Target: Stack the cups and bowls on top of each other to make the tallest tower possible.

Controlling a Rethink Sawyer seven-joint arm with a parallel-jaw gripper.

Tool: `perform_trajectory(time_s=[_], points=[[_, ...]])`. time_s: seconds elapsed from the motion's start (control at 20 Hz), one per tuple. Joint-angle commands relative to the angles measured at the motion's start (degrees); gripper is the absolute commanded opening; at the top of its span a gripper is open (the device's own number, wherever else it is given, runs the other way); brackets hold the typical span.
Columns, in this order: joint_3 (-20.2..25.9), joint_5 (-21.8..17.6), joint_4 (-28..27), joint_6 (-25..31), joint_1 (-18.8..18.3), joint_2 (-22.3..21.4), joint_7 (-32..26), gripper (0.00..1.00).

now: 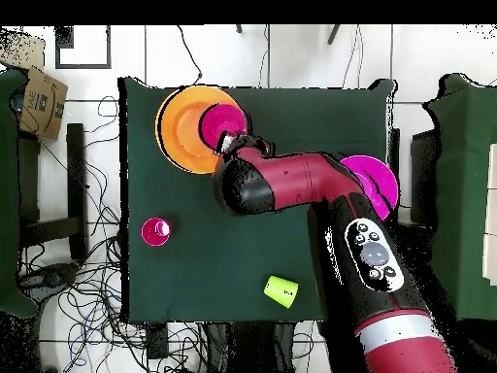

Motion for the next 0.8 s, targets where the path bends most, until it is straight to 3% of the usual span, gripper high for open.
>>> perform_trajectory(time_s=[0.05,0.45,0.8], points=[[2.54,-4.97,4.34,-0.02,-0.80,1.06,-5.63,0.00],[3.78,-4.16,5.84,0.53,-0.79,-0.03,-5.12,0.00],[2.40,-3.59,6.20,-1.08,2.07,0.16,-1.74,0.00]])
